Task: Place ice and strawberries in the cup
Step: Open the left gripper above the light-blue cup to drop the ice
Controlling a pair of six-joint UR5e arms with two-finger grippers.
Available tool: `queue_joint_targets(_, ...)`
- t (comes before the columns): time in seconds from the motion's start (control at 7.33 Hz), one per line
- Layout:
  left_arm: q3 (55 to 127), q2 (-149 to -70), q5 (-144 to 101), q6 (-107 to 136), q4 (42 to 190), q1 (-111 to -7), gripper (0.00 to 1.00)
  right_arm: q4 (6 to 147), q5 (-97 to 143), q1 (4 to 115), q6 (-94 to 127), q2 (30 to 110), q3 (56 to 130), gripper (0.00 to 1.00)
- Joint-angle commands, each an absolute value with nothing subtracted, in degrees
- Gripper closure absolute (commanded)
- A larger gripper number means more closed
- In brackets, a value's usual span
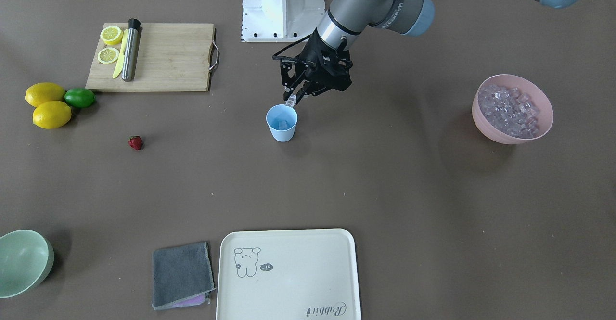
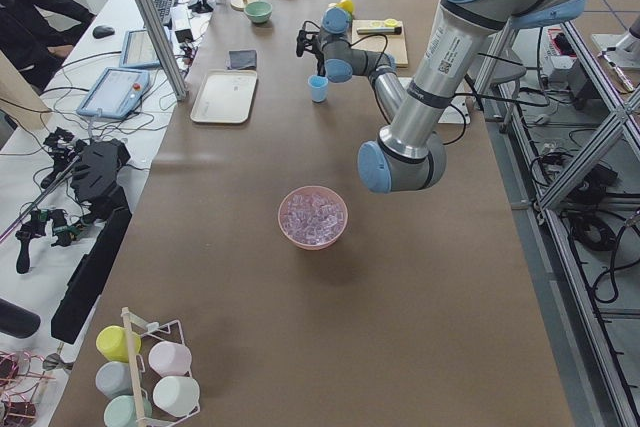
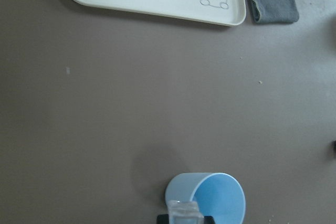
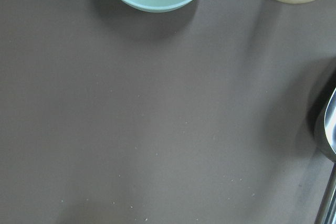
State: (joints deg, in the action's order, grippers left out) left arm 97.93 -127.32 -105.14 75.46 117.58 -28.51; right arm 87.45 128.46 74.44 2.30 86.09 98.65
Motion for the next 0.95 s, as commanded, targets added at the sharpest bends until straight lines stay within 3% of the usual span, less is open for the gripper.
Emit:
queue_joint_targets(0.0, 90.38, -130.69, -101.87, 75.59, 122.83, -26.55, 1.00, 87.45, 128.50, 74.44, 2.37, 85.96, 98.70, 0.00)
queue_joint_targets(0.82, 91.32, -128.41, -108.28, 74.27, 121.99, -29.00, 1.00, 87.45, 129.11, 74.53, 2.29, 86.13, 99.14, 0.00)
